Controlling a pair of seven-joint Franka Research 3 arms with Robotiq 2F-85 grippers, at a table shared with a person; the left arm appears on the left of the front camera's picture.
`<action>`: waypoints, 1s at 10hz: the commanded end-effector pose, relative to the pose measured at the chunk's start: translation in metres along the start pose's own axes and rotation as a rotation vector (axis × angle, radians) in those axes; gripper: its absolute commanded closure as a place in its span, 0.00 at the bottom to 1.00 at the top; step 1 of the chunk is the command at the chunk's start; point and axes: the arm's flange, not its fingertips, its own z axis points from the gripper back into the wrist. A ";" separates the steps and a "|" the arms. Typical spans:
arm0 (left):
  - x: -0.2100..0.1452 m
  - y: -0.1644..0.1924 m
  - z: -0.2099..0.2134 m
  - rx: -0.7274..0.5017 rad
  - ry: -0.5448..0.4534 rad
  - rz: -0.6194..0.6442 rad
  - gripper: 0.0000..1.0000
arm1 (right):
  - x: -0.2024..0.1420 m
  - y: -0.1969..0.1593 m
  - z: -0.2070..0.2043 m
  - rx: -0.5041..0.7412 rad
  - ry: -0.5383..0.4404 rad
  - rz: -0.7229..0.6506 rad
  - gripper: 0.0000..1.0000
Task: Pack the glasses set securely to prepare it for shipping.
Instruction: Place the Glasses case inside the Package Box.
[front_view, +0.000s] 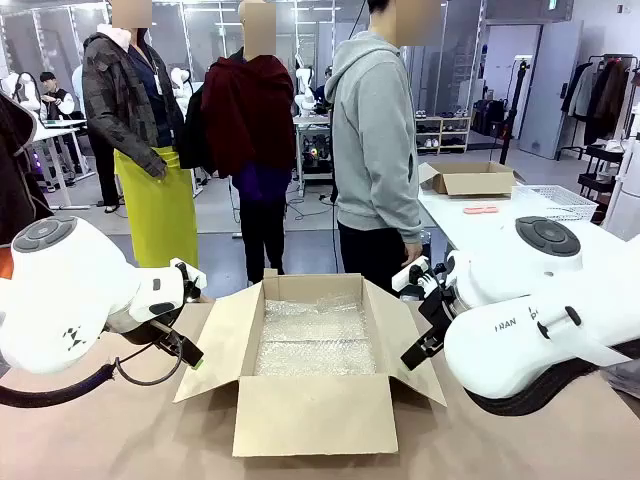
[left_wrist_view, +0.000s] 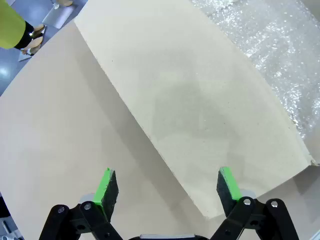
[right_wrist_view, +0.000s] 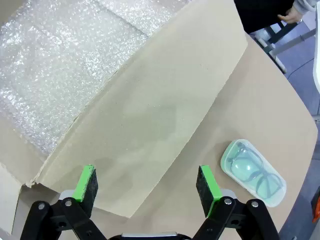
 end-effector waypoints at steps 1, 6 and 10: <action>0.000 0.000 0.000 0.000 0.000 0.000 0.00 | 0.000 0.000 0.000 0.000 0.000 0.000 0.00; 0.000 0.000 0.000 0.000 0.000 0.000 0.00 | 0.000 0.000 0.000 0.000 0.000 0.000 0.00; 0.014 0.006 0.020 -0.034 -0.029 -0.032 0.00 | 0.000 0.000 0.000 -0.001 0.000 0.001 0.00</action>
